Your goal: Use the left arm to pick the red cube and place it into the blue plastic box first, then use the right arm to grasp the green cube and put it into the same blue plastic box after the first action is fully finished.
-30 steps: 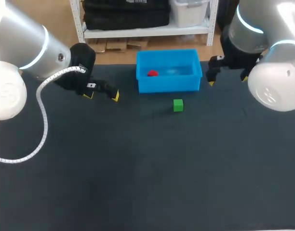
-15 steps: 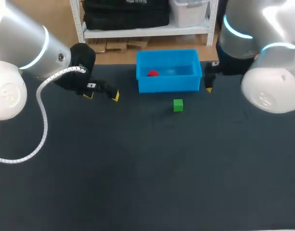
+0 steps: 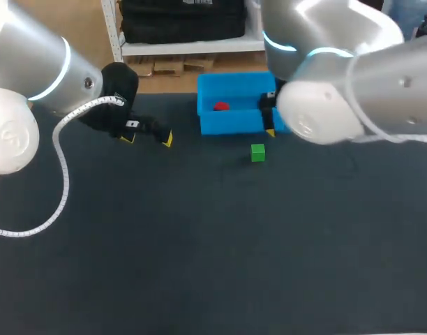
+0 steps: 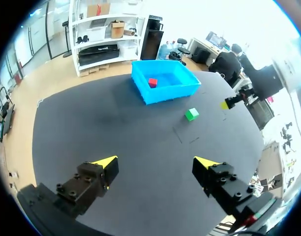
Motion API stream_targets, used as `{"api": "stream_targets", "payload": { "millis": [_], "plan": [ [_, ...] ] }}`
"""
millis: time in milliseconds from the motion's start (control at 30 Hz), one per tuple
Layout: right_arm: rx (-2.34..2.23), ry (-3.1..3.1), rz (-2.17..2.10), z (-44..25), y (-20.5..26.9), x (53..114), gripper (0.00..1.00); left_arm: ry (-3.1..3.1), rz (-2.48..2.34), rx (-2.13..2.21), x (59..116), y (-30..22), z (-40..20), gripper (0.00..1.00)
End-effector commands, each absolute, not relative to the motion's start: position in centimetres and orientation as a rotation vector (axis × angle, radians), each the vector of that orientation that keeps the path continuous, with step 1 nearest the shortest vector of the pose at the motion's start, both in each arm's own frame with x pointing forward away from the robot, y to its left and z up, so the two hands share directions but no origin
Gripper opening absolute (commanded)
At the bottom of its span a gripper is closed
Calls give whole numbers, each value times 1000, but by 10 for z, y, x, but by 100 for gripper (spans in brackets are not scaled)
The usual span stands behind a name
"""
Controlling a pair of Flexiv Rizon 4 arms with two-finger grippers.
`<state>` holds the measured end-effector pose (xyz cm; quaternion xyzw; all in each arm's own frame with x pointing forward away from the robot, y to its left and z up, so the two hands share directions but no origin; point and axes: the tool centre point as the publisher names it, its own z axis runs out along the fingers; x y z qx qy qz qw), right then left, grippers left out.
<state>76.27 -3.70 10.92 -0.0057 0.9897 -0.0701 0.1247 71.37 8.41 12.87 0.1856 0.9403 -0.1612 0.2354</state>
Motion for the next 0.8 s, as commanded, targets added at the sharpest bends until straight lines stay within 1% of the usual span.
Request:
{"api": "stream_targets", "payload": {
  "millis": [33,300,800],
  "plan": [
    [-15,2967,-221,104,-20,772,100,2576,-448,511,713,85,129,100],
    [26,2996,-75,97,-4,780,100,2576,-448,511,713,85,129,100],
    [-51,2983,-24,99,12,788,100,2576,-448,511,713,85,129,100]
  ]
}}
